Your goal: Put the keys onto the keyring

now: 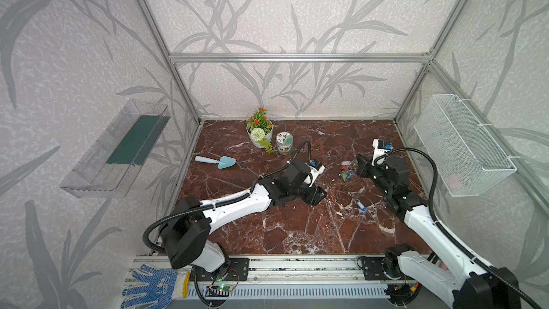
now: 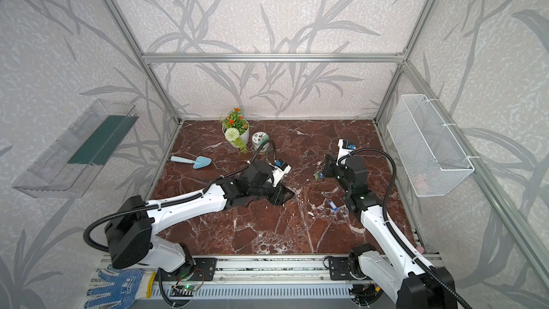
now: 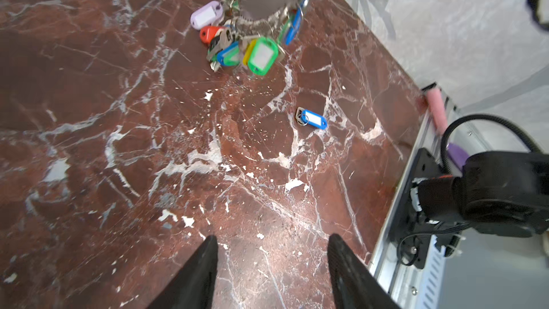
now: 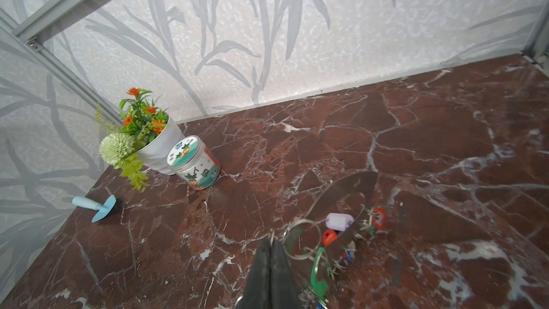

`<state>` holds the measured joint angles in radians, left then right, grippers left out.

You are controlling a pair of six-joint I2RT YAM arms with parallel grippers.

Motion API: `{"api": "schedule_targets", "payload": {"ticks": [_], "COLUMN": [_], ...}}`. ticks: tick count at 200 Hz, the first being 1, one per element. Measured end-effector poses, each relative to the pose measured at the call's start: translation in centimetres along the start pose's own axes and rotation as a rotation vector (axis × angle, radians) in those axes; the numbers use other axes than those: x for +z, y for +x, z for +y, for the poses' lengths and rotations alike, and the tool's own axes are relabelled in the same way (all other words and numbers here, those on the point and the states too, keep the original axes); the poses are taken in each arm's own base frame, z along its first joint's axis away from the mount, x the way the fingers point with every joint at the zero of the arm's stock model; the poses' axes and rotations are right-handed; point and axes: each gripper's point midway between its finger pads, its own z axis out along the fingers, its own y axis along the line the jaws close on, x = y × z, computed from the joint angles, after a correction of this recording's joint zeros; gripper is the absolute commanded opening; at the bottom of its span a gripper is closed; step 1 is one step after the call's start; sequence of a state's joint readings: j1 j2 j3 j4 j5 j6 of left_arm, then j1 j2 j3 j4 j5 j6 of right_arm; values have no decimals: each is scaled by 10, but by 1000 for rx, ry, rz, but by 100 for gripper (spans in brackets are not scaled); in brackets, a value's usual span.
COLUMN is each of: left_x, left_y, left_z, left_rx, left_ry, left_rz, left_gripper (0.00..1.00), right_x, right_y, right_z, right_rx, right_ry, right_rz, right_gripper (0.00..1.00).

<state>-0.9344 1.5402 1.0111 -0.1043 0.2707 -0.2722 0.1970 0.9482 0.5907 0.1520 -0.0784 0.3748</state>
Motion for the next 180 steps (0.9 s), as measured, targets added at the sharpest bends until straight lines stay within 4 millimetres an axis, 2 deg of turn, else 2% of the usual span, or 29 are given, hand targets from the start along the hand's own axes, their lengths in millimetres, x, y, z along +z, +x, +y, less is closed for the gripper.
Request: {"api": "schedule_targets", "payload": {"ticks": [14,47,83,103,136,180], "left_x": [14,49,100,120,144,164], "left_y": [7,23,41,46,42,18], "left_z": [-5,-18,-15,-14,-17,-27], "left_rx": [96,378,588,664,748,803], "left_ry": [-12,-6,-23,-37,-59,-61], "left_rz": [12,-58,-83,-115,-194,-268], "left_gripper": [48,45,40,37,36,34], "right_x": [-7,-21,-30,-32,-36,-39], "right_y": [-6,-5,5,7,8,10], "right_z": [-15,-44,-61,-68,-79,-87], "right_rx": [29,103,165,187,214,246], "right_ry": [52,139,175,185,205,206], "right_rz": [-19,-33,-18,-9,-2,8], "right_gripper": [0,0,0,0,0,0]}}
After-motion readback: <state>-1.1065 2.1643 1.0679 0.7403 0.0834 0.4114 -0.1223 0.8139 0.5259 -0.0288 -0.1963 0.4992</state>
